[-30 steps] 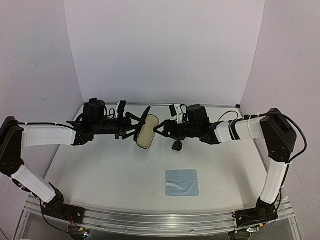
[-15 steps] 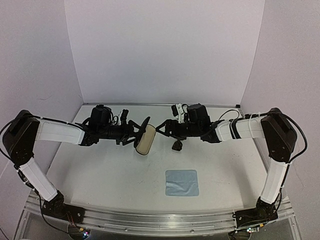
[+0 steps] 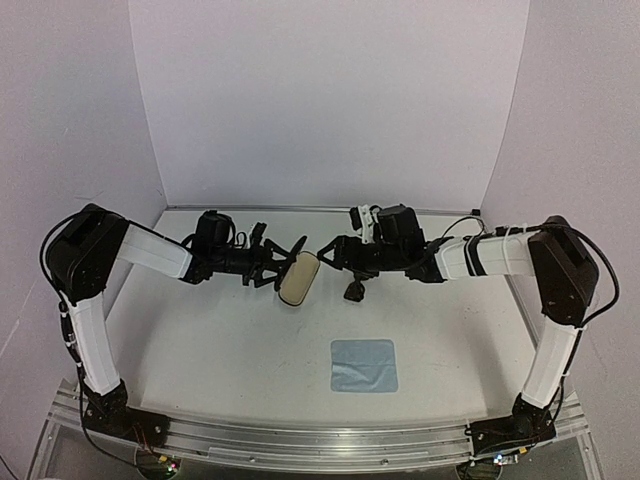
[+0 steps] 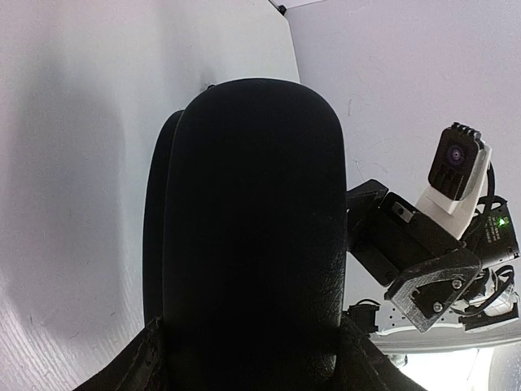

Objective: Organize the sunglasses
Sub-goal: Place the sunglasses case at the center of the board.

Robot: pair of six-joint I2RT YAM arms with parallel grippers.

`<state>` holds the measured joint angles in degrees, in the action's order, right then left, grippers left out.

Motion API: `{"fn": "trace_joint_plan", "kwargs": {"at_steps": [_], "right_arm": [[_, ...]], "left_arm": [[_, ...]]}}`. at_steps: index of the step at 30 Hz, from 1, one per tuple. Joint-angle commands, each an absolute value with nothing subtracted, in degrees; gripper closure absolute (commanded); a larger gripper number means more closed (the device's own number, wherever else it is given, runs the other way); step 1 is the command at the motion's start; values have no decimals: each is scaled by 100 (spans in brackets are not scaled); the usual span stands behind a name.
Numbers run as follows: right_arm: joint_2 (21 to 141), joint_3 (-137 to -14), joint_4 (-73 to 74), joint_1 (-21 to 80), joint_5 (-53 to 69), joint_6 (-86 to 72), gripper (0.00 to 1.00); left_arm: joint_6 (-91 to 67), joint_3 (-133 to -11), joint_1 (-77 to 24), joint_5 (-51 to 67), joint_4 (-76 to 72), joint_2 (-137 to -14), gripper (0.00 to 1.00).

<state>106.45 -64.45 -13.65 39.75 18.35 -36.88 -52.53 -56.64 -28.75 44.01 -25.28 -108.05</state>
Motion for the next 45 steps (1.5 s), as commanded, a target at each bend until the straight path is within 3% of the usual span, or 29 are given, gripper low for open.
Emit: {"fn": "trace_joint_plan", "kwargs": {"at_steps": [1,6,10,14,31,45], "right_arm": [[10210,-6441,-1354,3888,1571,-3537,19],[10162,-6354,-1194,3809,1390,-3482,17],[10156,-6284,-1090,3763,1302,-3444,16],[10106,-6187,-1051,3731,1224,-3404,16],[9850,-5872,-1035,3691,1101,-3366,15],[9848,-5844,-1022,3691,1151,-3331,15]], "left_arm": [[-5311,-6176,-2708,5039,-3032,-11111,62],[-5139,-6433,-2592,5185,-2705,-11397,56],[-4964,-6631,-2558,5289,-2408,-11636,43],[-4791,-6834,-2557,5359,-2155,-11832,37],[-4232,-6722,-2486,5603,-1620,-12103,28],[-3812,-6279,-2180,5038,-1238,-11730,21]]}}
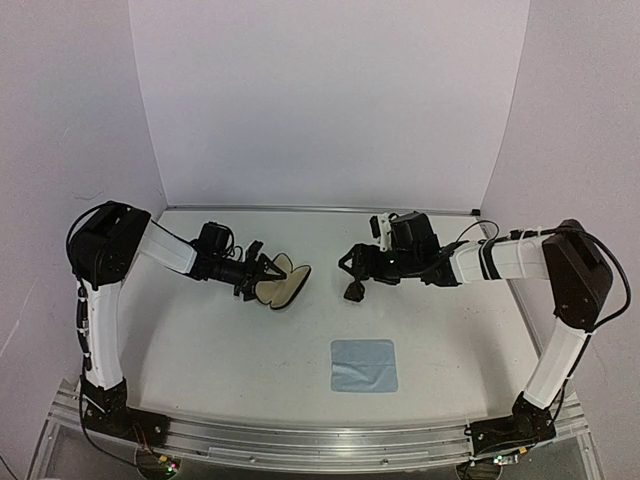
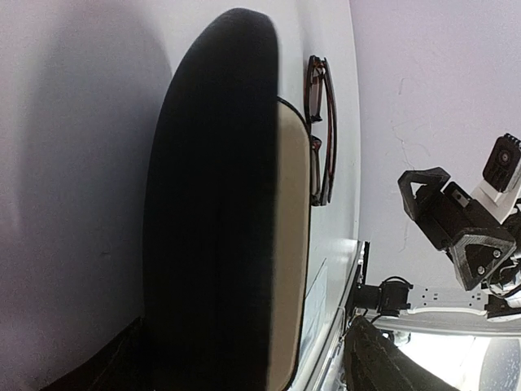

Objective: Organize the sunglasses
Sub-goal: Place the sunglasses case at the center of the board, then move the sunglasses case at the center of the board.

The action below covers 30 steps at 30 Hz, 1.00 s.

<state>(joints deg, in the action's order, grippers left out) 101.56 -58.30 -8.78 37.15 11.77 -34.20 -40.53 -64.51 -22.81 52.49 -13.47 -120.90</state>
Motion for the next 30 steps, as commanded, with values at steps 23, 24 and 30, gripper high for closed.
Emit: {"fn": "trace_joint_plan", "kwargs": {"at_steps": [23,24,30], "right_arm": [[9829,-5950,-895,3691,1122,-3221,15],[9830,-5958,-878,3691,1098,-3213,15],[9800,-5970,-675,3691,824,-3132,15]], "left_arm": [[-2838,-6171,-2114,2470,853,-10671,15],[-2846,-6174,-2114,2297,903,-10644,15],[-2944,-6073,-2109,1700,1013,-10340,14]]}}
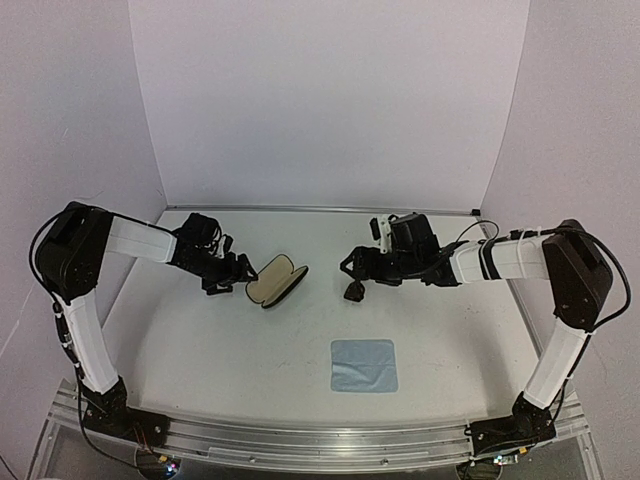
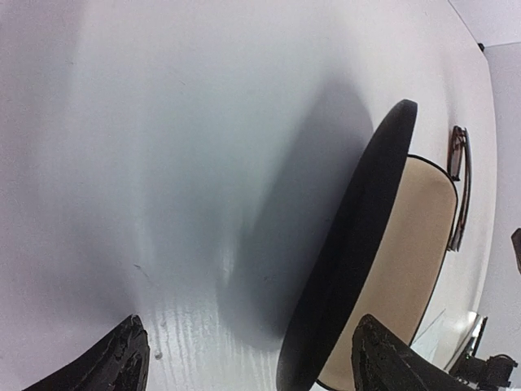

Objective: Organize the sunglasses
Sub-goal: Move the sunglasses case at the center of the board.

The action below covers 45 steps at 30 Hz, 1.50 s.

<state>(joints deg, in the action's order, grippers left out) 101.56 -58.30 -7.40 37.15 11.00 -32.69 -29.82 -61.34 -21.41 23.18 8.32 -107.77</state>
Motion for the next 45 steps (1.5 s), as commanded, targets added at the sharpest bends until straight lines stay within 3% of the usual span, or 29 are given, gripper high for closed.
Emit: {"fn": "trace_joint_plan", "kwargs": {"at_steps": [1,9,15,20,26,35,45], "right_arm": [[9781,-5956,-614,3691,765,-3123,15],[9389,-5531,-244,3691,159,-3088,15],[8901,-5131,112,3699,-152,-3187,16],[8547,-4793,524,3754,-380,-3297,16],[8077,-4142,804,3866,-563,-3519,17],[7901,-3637,915,4213,-663,-3742,18],[7941,-3609,910,4304,-700,-3700,18]], "left_arm": [[-2971,-6022,-2110,1625,1011,-10242,14],[-3567,-4998,-2233,1062,639,-8737,13],[-3886,-4846,-3386,274,790,-8095,13],[-4262,-5140,-4579,48,747,-8445,13],[-4433,-5651,-5333,-85,807,-9210,13],[-4459,-6669,-5581,185,996,-10296,14],[-4451,-7247,-5573,-107,1414,-10701,14]]}}
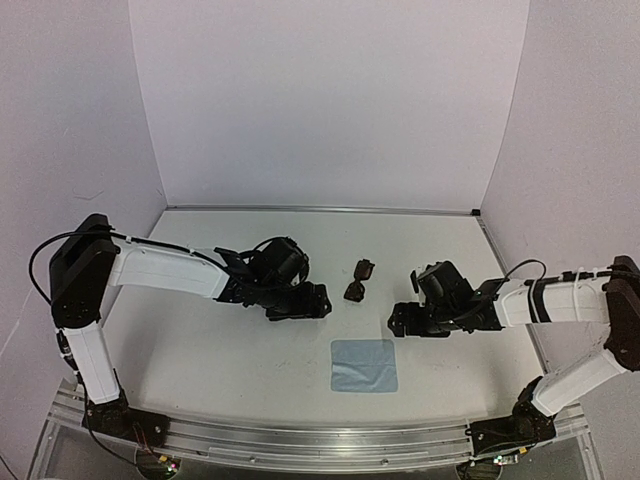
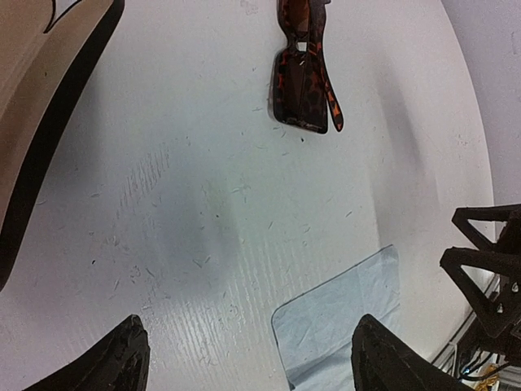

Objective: Organize the sunglasses
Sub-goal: Move the sunglasses case at the center of the board.

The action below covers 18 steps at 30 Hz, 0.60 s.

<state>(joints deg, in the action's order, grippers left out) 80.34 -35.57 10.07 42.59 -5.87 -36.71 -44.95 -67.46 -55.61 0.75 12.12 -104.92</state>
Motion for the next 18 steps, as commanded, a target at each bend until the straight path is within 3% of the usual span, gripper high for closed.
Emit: {"fn": "trace_joint_plan", "kwargs": {"at_steps": [1,7,14,18], "right_arm": [[7984,-3588,884,4311,-662,-3700,18],[7962,-3633,850,4571,-847,-3681,19],[8046,-4755,1072,4684,-829,-3275,19],[8607,-5793,1203,4753,-614,-3143,19]], "left_arm": [[-4452,-7301,-5572,-53,1426,-10777,14],[-4571,-7192,-5581,76,1395,-10620,15],[-4556,-6589,-5579,-1625,1523,-8864,15],[-4325,-6670,-5530,-2243,1919,-8514,12]]}}
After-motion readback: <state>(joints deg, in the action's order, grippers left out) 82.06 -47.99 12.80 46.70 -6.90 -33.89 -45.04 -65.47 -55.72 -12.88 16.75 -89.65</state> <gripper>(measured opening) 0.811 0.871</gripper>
